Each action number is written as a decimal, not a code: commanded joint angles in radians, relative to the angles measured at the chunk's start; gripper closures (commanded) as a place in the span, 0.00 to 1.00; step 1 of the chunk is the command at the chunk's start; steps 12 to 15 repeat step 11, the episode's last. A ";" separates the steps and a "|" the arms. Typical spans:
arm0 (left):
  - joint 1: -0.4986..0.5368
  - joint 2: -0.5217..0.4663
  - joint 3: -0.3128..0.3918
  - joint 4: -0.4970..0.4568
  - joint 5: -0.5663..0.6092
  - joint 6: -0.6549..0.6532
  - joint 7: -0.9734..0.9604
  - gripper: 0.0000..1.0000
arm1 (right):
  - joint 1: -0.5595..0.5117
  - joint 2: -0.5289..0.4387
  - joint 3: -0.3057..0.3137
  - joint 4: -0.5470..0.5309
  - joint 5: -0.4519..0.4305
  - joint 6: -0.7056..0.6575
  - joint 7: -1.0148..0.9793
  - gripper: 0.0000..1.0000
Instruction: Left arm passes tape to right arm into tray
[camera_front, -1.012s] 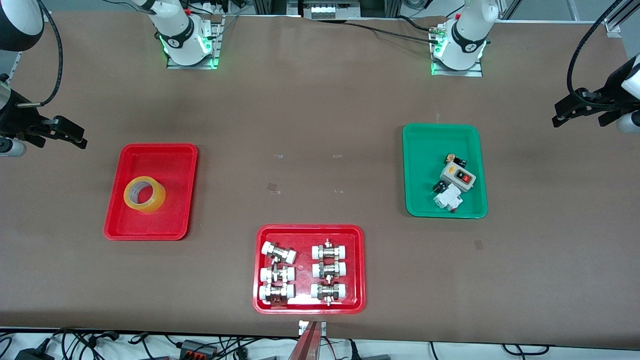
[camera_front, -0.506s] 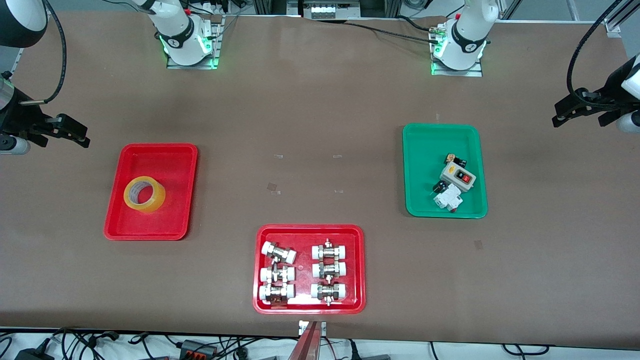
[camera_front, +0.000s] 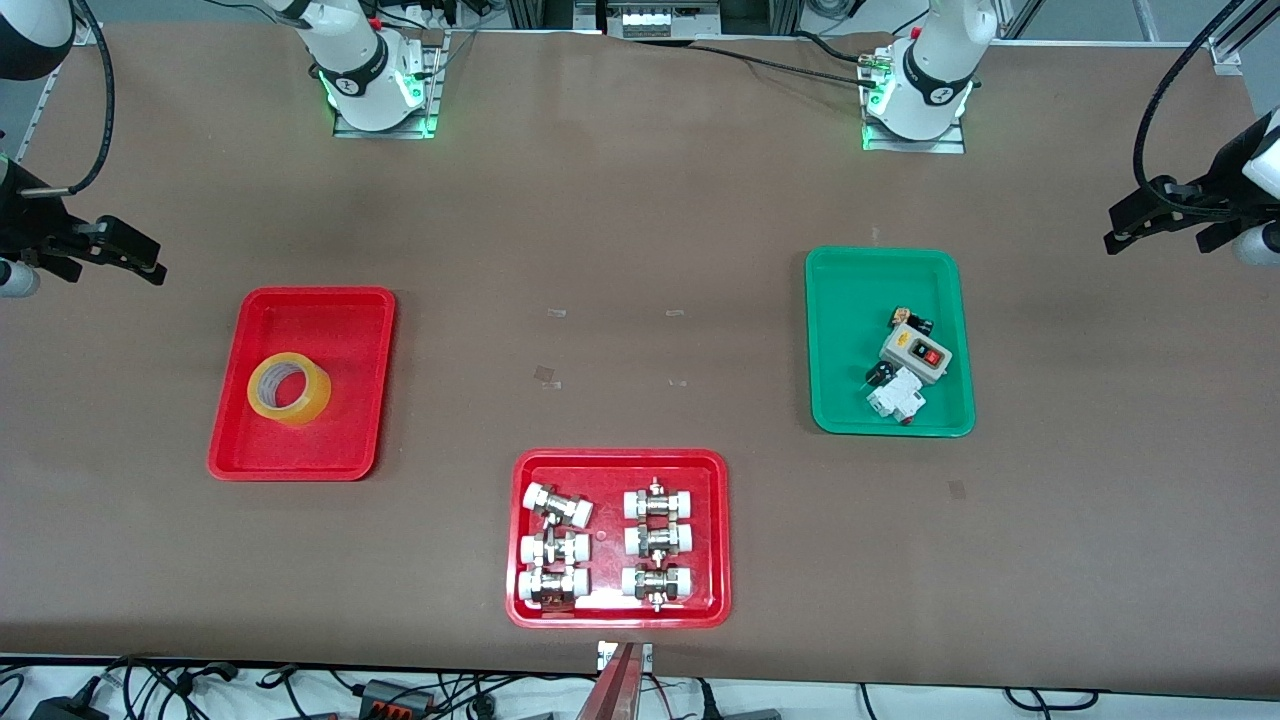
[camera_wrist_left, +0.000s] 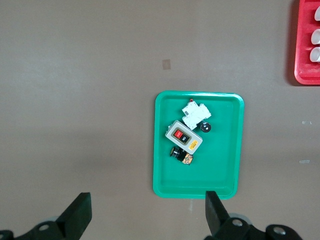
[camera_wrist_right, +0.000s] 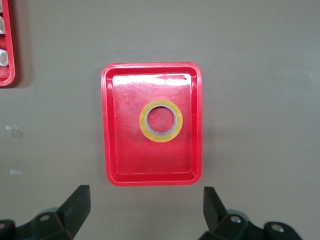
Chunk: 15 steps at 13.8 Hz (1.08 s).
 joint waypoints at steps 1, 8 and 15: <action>0.006 0.004 -0.004 0.017 -0.003 -0.018 0.022 0.00 | 0.009 -0.034 -0.006 -0.032 0.008 0.000 -0.012 0.00; 0.006 0.002 -0.004 0.009 -0.001 -0.017 0.022 0.00 | 0.010 -0.034 -0.003 -0.032 0.006 -0.008 -0.014 0.00; 0.006 0.002 -0.004 0.009 -0.001 -0.017 0.022 0.00 | 0.010 -0.034 -0.003 -0.032 0.005 -0.017 -0.014 0.00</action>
